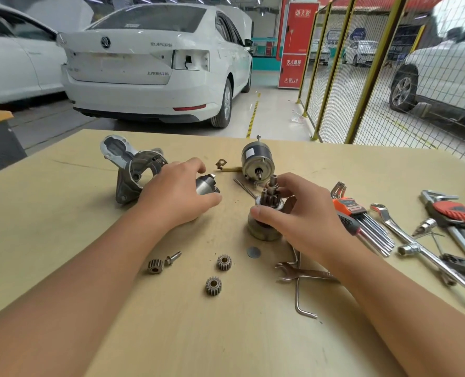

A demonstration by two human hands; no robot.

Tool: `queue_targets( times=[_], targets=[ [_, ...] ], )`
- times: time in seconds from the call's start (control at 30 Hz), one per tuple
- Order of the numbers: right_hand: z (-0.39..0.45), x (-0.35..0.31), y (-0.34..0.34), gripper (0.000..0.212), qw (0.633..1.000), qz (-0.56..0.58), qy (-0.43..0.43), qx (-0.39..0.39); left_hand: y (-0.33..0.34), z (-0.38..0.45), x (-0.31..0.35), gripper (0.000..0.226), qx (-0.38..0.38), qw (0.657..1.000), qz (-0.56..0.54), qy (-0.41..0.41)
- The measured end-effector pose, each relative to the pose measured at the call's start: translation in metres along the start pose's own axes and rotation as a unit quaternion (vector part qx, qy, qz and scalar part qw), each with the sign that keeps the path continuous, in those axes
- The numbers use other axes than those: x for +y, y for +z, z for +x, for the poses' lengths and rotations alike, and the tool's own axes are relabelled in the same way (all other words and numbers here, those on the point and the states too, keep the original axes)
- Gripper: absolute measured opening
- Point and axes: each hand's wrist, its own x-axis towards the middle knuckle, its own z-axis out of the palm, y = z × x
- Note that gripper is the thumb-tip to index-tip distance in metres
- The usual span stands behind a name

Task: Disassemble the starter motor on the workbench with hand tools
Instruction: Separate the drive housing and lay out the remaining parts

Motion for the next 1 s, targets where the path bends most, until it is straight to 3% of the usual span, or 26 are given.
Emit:
queue_targets(
  times=[0.17,0.3,0.57,0.63,0.73,0.83,0.93,1.0],
  targets=[
    [-0.001,-0.003,-0.001,0.044,0.998,0.017,-0.015,0.058,-0.004,0.002,-0.002,0.059,-0.005,0.999,-0.047,0.012],
    [-0.002,-0.003,-0.001,0.045,0.998,0.016,-0.025,0.053,-0.006,0.002,-0.003,0.048,0.010,0.998,-0.055,0.025],
    [0.003,0.003,-0.001,0.059,0.999,-0.030,0.005,-0.029,-0.022,-0.004,0.007,0.006,0.174,0.966,-0.129,0.139],
    [0.003,0.000,-0.005,0.072,0.996,-0.067,0.000,-0.053,-0.028,-0.006,0.007,0.008,0.161,0.972,-0.102,0.135],
    [0.003,-0.006,-0.015,0.091,0.979,-0.166,-0.006,-0.120,-0.034,-0.007,0.005,0.019,0.073,0.993,-0.001,0.088],
    [0.010,-0.008,-0.041,0.072,0.972,-0.190,-0.008,-0.134,-0.038,-0.005,0.003,0.022,0.090,0.993,-0.009,0.072],
    [0.020,-0.004,-0.073,0.039,0.964,-0.237,0.013,-0.117,-0.041,0.002,-0.007,0.020,0.214,0.971,-0.037,0.096],
    [0.023,-0.003,-0.083,0.032,0.937,-0.312,0.040,-0.150,-0.043,0.006,-0.017,0.020,0.274,0.957,-0.030,0.091]
  ],
)
